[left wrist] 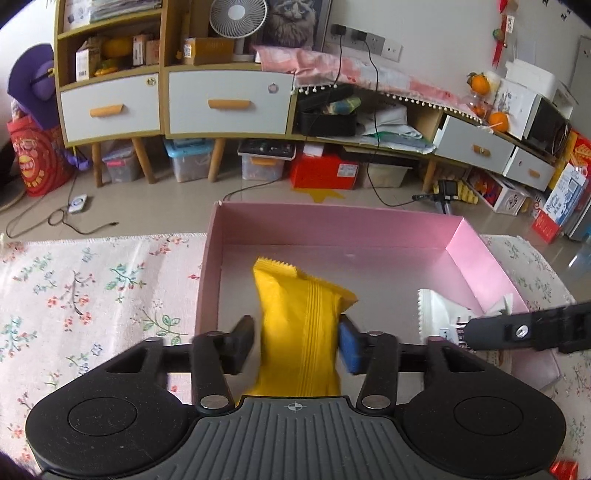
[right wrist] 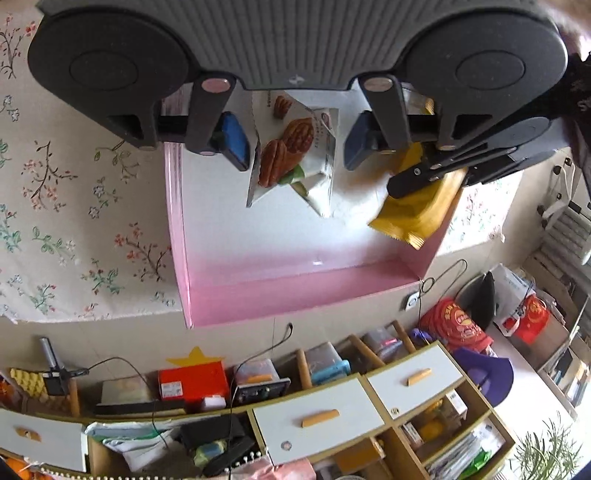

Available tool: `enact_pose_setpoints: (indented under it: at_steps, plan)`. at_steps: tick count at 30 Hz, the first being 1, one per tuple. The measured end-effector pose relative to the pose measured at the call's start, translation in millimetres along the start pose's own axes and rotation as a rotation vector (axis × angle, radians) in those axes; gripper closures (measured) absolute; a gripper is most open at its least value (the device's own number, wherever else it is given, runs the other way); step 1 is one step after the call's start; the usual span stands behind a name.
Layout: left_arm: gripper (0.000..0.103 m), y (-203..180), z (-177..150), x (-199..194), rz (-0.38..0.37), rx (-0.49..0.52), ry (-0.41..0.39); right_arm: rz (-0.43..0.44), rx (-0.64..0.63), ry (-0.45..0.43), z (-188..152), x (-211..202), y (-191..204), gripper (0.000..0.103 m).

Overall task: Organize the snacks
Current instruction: 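Carry the yellow cake and pecan packet into the pink box and release both, then move both tools back over the snack pile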

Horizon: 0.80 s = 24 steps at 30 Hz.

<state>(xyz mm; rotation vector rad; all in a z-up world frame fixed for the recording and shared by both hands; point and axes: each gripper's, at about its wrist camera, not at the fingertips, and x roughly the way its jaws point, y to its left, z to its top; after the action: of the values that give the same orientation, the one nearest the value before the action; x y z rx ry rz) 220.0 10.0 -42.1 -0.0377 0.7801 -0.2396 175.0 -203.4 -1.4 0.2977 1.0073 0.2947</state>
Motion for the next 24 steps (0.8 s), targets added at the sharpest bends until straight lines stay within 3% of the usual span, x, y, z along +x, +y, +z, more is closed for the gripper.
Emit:
enact_pose_setpoints:
  at_steps: [3,9,14,24]
  plan:
    - [0.029,-4,-1,-8,-0.003,0.013,-0.011,-0.008,-0.006,-0.016,0,-8,2,0.033]
    - [0.015,-13,-2,-34,-0.001,0.018,-0.009,-0.034,-0.012,-0.034,-4,-24,7,0.020]
    - [0.010,-16,-9,-63,0.015,0.010,-0.012,-0.052,-0.034,-0.034,-14,-37,11,0.012]
    - [0.006,-16,-46,-114,0.028,-0.059,0.029,-0.074,-0.090,-0.012,-44,-63,11,0.009]
